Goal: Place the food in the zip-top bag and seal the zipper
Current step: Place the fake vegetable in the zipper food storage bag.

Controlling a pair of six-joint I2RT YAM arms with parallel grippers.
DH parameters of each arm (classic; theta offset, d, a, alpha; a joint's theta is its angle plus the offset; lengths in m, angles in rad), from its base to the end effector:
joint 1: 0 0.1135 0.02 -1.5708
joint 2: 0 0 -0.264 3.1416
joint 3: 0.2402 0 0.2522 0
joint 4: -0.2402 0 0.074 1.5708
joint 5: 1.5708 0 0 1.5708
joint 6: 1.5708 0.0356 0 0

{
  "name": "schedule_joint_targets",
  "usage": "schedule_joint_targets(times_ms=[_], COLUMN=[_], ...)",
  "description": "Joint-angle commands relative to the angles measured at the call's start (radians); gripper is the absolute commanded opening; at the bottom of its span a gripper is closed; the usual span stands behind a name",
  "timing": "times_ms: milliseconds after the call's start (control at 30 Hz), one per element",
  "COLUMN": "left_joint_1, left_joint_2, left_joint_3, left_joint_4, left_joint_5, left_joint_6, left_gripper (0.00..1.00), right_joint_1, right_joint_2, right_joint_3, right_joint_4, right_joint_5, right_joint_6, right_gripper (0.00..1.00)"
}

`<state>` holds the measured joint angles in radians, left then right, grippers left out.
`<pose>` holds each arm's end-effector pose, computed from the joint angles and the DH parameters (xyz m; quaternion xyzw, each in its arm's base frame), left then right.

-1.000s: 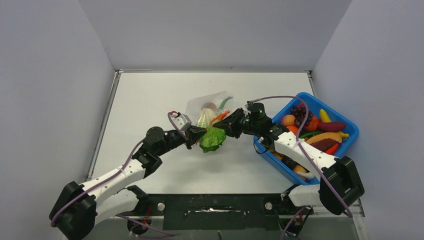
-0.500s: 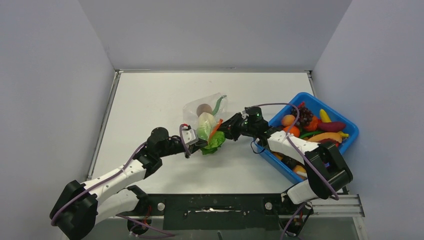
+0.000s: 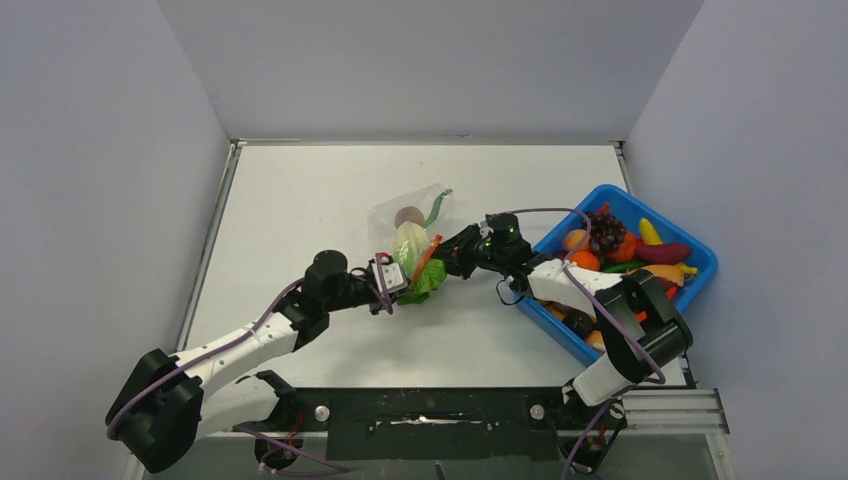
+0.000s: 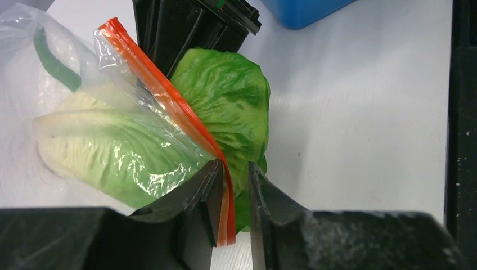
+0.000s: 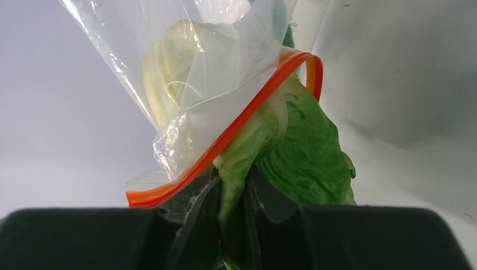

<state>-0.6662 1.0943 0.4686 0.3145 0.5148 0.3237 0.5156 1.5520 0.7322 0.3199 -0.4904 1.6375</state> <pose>0.1720 -0.1575 0.2211 0.5032 0.6165 -0.2998 0.5262 0.2689 0.1717 0.1888 0.3390 0.7723 0.5348 0.0510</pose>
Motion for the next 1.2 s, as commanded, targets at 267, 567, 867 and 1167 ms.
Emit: schedule_joint_targets(times_ms=[267,567,867,1167], left_joint_1=[-0.018,-0.053,-0.060,-0.113], left_joint_2=[0.010,-0.030,0.003,0.050], left_joint_3=[0.028,-0.023,-0.033,-0.048], left_joint_4=[-0.044,0.032,0.069,0.121], left_joint_5=[-0.068,-0.198,-0.197,-0.303], left_joint_6=[0.136,0.254,0.251,0.345], left_gripper=[0.33,0.37,0.42,0.42], right_joint_1=[0.003,0.007,0.012,0.014], right_joint_2=[0.012,0.024,0.038,0.046], right_joint_3=[0.028,0.039,0.047,0.050], right_joint_4=[0.168,0.168,0.174,0.189], right_joint_5=[-0.023,-0.031,-0.035,-0.037], right_joint_6=[0.043,0.038,0.042,0.054], right_gripper=[0.00,0.00,0.00,0.00])
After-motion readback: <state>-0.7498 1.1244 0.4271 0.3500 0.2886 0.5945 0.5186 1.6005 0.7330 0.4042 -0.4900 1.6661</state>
